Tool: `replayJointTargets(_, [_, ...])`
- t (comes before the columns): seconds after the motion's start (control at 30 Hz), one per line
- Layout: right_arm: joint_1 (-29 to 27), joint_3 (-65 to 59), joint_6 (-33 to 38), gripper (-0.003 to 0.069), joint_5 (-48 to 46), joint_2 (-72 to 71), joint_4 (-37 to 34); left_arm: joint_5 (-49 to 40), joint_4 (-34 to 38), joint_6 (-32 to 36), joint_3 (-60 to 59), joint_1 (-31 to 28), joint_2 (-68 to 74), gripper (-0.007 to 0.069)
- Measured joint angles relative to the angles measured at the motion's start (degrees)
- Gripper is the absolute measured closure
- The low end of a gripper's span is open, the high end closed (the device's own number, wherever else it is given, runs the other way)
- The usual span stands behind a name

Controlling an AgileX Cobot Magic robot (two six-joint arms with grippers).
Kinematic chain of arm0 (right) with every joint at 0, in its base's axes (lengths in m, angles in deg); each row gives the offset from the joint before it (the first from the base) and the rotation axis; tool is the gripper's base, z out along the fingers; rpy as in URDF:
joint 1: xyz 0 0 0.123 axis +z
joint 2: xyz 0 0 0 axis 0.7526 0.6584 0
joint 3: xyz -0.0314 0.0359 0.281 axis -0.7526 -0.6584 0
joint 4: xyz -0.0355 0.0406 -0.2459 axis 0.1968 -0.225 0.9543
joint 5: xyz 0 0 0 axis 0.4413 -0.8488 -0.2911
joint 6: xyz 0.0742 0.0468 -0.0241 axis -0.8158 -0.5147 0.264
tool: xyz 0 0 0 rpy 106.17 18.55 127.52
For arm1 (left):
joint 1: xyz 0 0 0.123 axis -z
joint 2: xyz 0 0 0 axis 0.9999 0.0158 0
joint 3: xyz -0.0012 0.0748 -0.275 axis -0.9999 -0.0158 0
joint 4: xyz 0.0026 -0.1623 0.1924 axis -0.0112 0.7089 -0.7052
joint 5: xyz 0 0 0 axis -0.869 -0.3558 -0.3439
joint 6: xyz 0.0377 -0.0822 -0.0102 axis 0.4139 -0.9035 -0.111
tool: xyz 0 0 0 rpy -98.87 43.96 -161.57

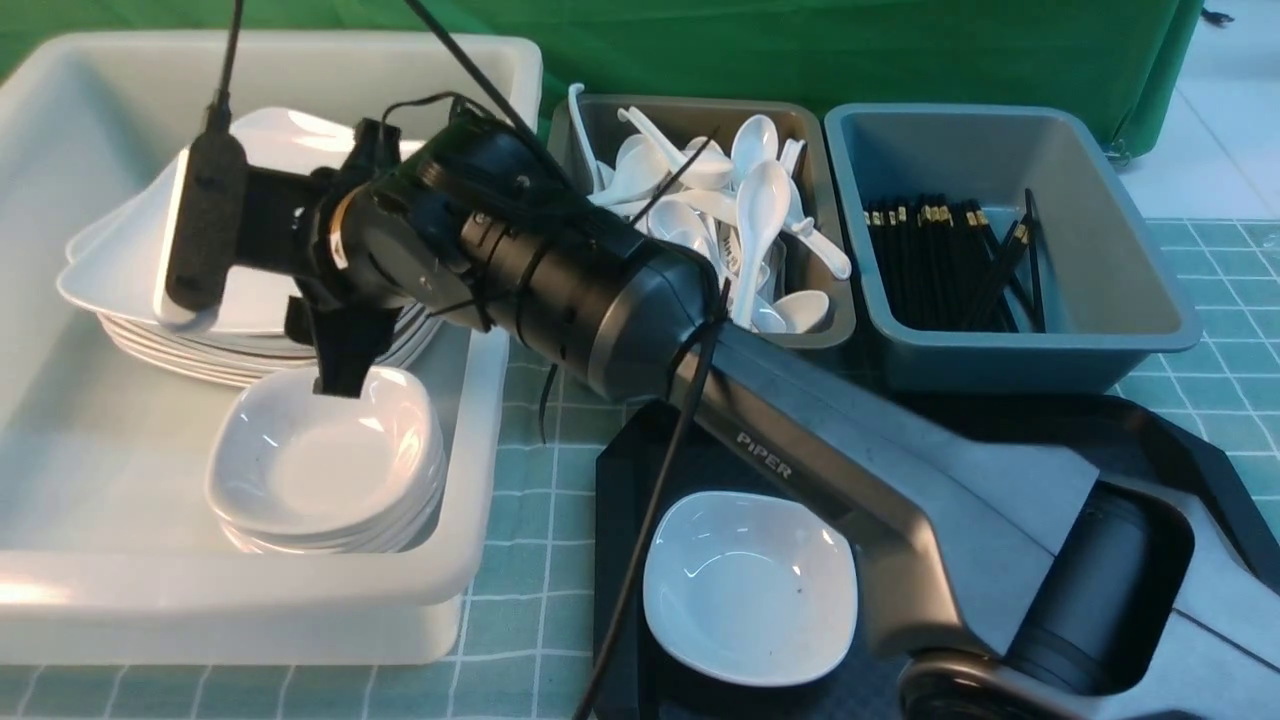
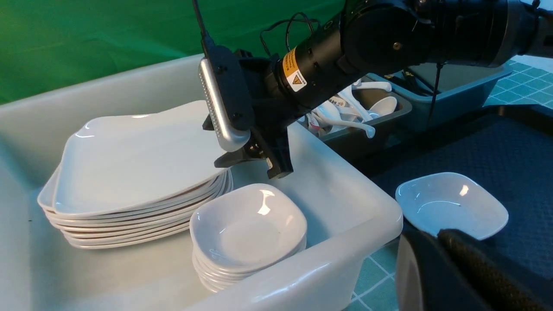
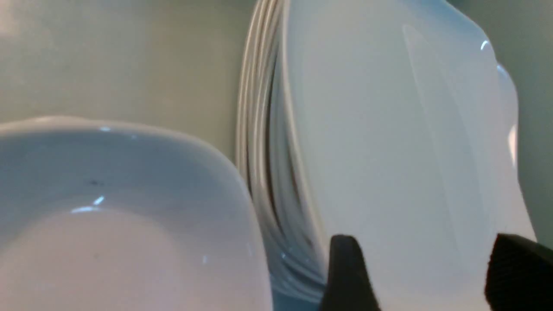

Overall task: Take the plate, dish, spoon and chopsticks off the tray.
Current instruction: Use the right arm to put the plate into the large storage box on the left, then use the left arm to grab a small plate from the dinner plate

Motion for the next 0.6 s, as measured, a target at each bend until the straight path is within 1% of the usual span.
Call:
replayJointTargets(0.17, [1.4, 0.0, -1.9, 0.0197, -10.1, -4.2, 0.1, 0.0, 0.0, 0.0, 0.0, 0.0, 1.0, 0.0607])
replayJointTargets(0.2, [2.1, 0.0, -2.7, 0.0197, -13.3, -6.2, 0.5, 0.0, 0.0, 0.0, 0.0, 0.0, 2.1, 0.0607])
replayJointTargets(0.27, [2.4, 0.0, -3.8, 0.0198, -15.7, -7.6, 0.8, 0.0, 0.2, 0.1, 0.0, 0.0, 2.9, 0.0607])
replayJointTargets(0.3, [2.6, 0.0, -5.9, 0.0211, -19.7, -9.9, 1.5, 0.0, 0.8, 1.0, -0.1, 0.0, 5.1, 0.0607])
replayJointTargets(0.33, [2.6, 0.1, -7.3, 0.0232, -21.8, -11.3, 1.8, 0.0, 1.3, 1.7, -0.1, 0.0, 6.8, 0.0607])
replayJointTargets(0.37, [2.5, 0.3, -8.7, 0.0263, -25.0, -13.2, 2.4, 0.0, 2.1, 3.0, -0.1, 0.0, 8.8, 0.0607])
replayJointTargets(0.4, [2.4, 0.3, -10.1, 0.0305, -26.4, -14.5, 2.8, 0.1, 3.0, 4.4, -0.1, 0.0, 11.0, 0.0607])
replayJointTargets(0.43, [2.3, 0.3, -10.9, 0.0323, -26.4, -15.4, 3.0, 0.2, 3.6, 5.3, -0.1, 0.0, 11.9, 0.0607])
replayJointTargets(0.47, [1.7, 0.1, -14.3, 0.0411, -26.4, -17.8, 3.9, 1.1, 5.6, 7.2, 0.0, 0.0, 15.7, 0.0607])
replayJointTargets(0.5, [1.2, -0.2, -16.8, 0.0482, -26.4, -19.5, 4.2, 2.2, 7.6, 8.9, 0.2, 0.0, 18.7, 0.0607])
replayJointTargets(0.53, [1.0, -0.4, -17.3, 0.0494, -26.4, -19.8, 4.2, 2.4, 8.0, 9.1, 0.3, 0.0, 19.7, 0.0607])
replayJointTargets(0.57, [-0.1, -2.1, -21.8, 0.0575, -26.4, -22.8, 4.5, 3.3, 10.6, 10.8, 1.2, 0.0, 24.0, 0.0607])
replayJointTargets(0.6, [-0.5, -2.9, -22.3, 0.0589, -26.4, -23.2, 4.5, 3.3, 11.4, 11.2, 1.6, 0.0, 24.5, 0.0607])
